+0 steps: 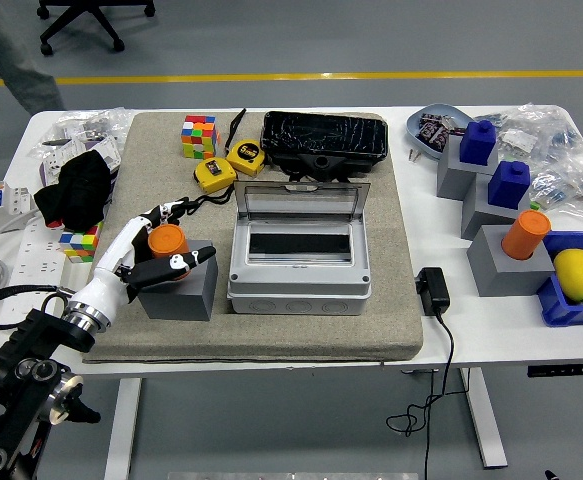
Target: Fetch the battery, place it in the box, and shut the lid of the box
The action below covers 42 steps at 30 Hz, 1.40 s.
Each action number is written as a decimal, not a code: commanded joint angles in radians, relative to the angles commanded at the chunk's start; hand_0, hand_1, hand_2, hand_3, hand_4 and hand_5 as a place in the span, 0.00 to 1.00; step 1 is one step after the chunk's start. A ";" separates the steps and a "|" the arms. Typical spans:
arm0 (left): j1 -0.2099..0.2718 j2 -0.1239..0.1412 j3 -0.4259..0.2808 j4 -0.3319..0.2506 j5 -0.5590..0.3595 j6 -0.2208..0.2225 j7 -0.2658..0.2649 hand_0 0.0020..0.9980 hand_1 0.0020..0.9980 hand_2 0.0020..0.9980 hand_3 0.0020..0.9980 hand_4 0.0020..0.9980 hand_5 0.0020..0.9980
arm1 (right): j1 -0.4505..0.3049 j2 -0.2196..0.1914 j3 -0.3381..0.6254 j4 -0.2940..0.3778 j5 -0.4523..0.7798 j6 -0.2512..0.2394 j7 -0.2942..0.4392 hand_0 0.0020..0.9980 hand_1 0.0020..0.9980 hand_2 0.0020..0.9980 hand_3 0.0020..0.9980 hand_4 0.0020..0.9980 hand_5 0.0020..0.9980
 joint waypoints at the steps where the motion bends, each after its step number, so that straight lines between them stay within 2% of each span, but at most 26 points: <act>1: 0.000 0.001 0.003 0.000 -0.001 0.001 0.000 0.92 0.96 0.95 0.76 1.00 0.00 | 0.000 0.000 0.000 0.000 0.000 0.000 0.000 0.94 0.83 0.80 0.80 1.00 0.97; 2: -0.001 0.001 0.006 0.000 -0.001 0.003 0.000 0.85 0.92 0.90 0.84 1.00 0.00 | 0.000 0.000 0.000 0.000 0.001 -0.001 0.001 0.93 0.83 0.80 0.80 1.00 0.97; 6: -0.002 0.000 0.017 0.002 -0.005 0.022 -0.007 0.85 0.92 0.90 0.84 1.00 0.00 | 0.000 0.000 -0.001 0.000 0.002 -0.001 0.001 0.93 0.83 0.80 0.80 1.00 0.97; 8: -0.004 0.000 0.022 0.003 -0.016 0.046 -0.019 0.85 0.92 0.90 0.84 1.00 0.00 | 0.000 0.000 -0.003 0.000 0.004 -0.001 0.001 0.93 0.83 0.80 0.80 1.00 0.97; 9: -0.005 0.001 0.026 0.004 -0.020 0.063 -0.028 0.73 0.82 0.78 0.78 1.00 0.00 | 0.001 -0.001 -0.004 0.000 0.004 -0.001 0.001 0.92 0.82 0.80 0.80 1.00 0.97; 14: -0.008 0.008 0.040 0.006 -0.040 0.139 -0.064 0.73 0.82 0.78 0.78 1.00 0.00 | 0.001 -0.001 -0.006 0.000 0.007 -0.001 0.002 0.92 0.82 0.80 0.80 1.00 0.97; 15: -0.008 0.008 0.041 0.006 -0.041 0.147 -0.067 0.64 0.73 0.68 0.71 1.00 0.00 | 0.001 -0.001 -0.006 0.000 0.007 -0.001 0.002 0.92 0.82 0.80 0.80 1.00 0.98; 17: -0.008 0.008 0.044 0.005 -0.037 0.156 -0.070 0.64 0.73 0.68 0.71 1.00 0.00 | 0.001 -0.001 -0.007 0.000 0.009 -0.001 0.002 0.92 0.82 0.80 0.80 1.00 0.98; 20: -0.008 0.008 0.050 0.006 -0.026 0.156 -0.068 0.64 0.73 0.68 0.71 1.00 0.00 | 0.001 -0.001 -0.006 0.000 0.007 -0.002 0.002 0.92 0.82 0.80 0.80 1.00 0.98; 21: -0.008 0.008 0.052 0.006 -0.026 0.155 -0.068 0.65 0.70 0.66 0.64 1.00 0.00 | 0.001 -0.001 -0.006 0.000 0.007 -0.002 0.002 0.92 0.82 0.80 0.80 1.00 0.98; 28: -0.006 0.009 0.073 0.009 -0.033 0.147 -0.069 0.66 0.73 0.68 0.64 1.00 0.00 | 0.002 -0.001 -0.008 0.000 0.009 -0.002 0.003 0.92 0.82 0.80 0.80 1.00 0.99; 38: -0.007 0.010 0.088 0.018 -0.045 0.157 -0.075 0.66 0.72 0.67 0.63 1.00 0.00 | 0.002 -0.002 -0.007 0.000 0.005 -0.002 0.002 0.92 0.82 0.80 0.80 1.00 0.99; 39: -0.007 0.009 0.089 0.020 -0.047 0.159 -0.076 0.57 0.68 0.56 0.58 1.00 0.00 | 0.001 -0.002 -0.008 0.000 0.005 -0.002 0.002 0.92 0.82 0.80 0.80 1.00 0.99; 42: -0.006 0.009 0.094 0.023 -0.052 0.161 -0.078 0.57 0.68 0.56 0.58 1.00 0.00 | 0.001 -0.002 -0.007 0.000 0.003 -0.002 0.002 0.92 0.82 0.80 0.80 1.00 0.99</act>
